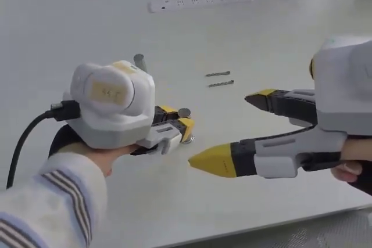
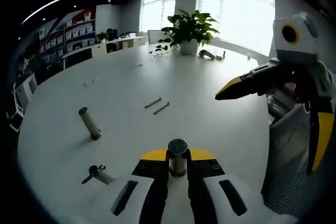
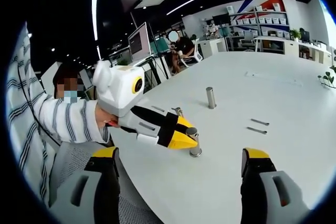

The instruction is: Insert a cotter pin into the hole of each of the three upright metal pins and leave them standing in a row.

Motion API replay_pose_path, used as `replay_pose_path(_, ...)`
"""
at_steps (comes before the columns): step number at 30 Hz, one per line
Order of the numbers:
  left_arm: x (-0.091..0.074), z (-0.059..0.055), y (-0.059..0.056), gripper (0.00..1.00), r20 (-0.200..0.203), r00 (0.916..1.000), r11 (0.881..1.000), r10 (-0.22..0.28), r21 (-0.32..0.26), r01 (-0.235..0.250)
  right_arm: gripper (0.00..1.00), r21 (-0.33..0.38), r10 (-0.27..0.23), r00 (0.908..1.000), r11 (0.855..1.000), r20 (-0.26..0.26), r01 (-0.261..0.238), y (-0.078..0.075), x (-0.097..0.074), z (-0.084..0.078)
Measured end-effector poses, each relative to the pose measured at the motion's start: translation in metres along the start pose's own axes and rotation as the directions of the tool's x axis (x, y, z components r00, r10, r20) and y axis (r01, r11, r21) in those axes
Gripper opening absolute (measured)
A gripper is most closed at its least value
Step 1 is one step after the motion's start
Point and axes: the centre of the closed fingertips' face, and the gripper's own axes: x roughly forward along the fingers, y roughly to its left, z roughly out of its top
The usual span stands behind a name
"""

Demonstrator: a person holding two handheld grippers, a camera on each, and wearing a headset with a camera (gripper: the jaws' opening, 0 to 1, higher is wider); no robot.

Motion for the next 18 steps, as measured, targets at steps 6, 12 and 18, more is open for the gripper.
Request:
replay_pose_path(6,0.0002,-0.0013,-0.0017,0.09,0.000,1.0000,1.000,0.000,0.003,0.000,0.96,0.002,0.002,1.0000,1.000,-0.004,-0.002,0.0002,0.0008,-0.0017)
replay_pose_path(12,0.0006,-0.0042,-0.0029,0.09,-0.004,1.0000,1.000,0.005,0.002,-0.005,0.95,-0.006,0.005,0.9999,1.000,-0.013,-0.006,0.0010,0.0019,-0.0045)
replay_pose_path(18,0.0003,-0.0057,-0.0022,0.09,-0.007,0.9998,1.000,0.019,0.011,-0.019,0.95,-0.008,0.008,0.9999,1.000,-0.008,-0.008,0.0008,0.0025,-0.0041)
